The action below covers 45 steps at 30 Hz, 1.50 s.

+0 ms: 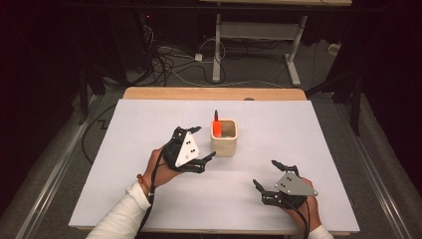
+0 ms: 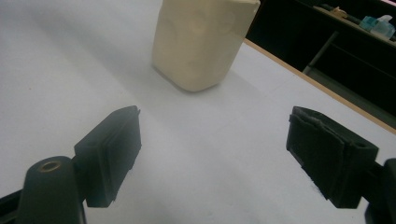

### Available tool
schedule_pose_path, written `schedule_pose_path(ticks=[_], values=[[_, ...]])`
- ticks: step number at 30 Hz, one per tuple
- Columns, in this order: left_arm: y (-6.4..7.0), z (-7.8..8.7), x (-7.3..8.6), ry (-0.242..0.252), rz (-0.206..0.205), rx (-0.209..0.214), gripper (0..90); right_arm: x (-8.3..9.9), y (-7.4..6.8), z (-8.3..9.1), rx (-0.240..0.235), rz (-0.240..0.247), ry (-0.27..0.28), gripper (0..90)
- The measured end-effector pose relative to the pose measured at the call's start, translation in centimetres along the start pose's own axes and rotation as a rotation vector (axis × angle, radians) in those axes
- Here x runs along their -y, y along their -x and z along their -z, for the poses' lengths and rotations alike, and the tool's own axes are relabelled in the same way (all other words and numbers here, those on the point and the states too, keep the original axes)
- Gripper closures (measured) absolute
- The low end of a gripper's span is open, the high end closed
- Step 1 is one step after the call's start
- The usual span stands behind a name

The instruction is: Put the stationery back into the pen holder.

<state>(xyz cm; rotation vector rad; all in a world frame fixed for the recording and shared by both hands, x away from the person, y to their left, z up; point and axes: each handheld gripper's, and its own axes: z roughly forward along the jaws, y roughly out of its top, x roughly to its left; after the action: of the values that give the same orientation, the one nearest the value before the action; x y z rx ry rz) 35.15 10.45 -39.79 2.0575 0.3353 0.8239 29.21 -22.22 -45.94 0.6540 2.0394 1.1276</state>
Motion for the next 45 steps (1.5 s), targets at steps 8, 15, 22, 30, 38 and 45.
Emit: schedule_pose_path(ticks=[8,15,22,30,38,45], values=[[0.5,1.0,1.1,0.009,0.000,-0.028,15.4,0.0,-0.2,0.0,-0.010,0.001,0.000,18.0],[1.1,1.7,2.1,-0.001,-0.012,-0.056,15.4,-0.1,-0.4,-0.1,-0.013,0.010,-0.001,18.3],[1.4,2.4,2.9,0.007,-0.011,-0.059,15.4,-0.1,-0.4,-0.1,-0.018,0.013,-0.003,18.3],[1.9,3.1,3.8,0.004,-0.008,-0.071,15.2,-0.1,-0.4,-0.1,-0.016,0.012,-0.004,18.3],[2.4,4.0,4.9,-0.005,-0.004,-0.071,15.1,-0.1,-0.4,0.0,-0.017,0.019,-0.002,18.4],[2.9,4.4,6.1,-0.023,0.001,-0.066,15.1,-0.1,-0.3,0.0,-0.011,0.011,0.001,18.3]])
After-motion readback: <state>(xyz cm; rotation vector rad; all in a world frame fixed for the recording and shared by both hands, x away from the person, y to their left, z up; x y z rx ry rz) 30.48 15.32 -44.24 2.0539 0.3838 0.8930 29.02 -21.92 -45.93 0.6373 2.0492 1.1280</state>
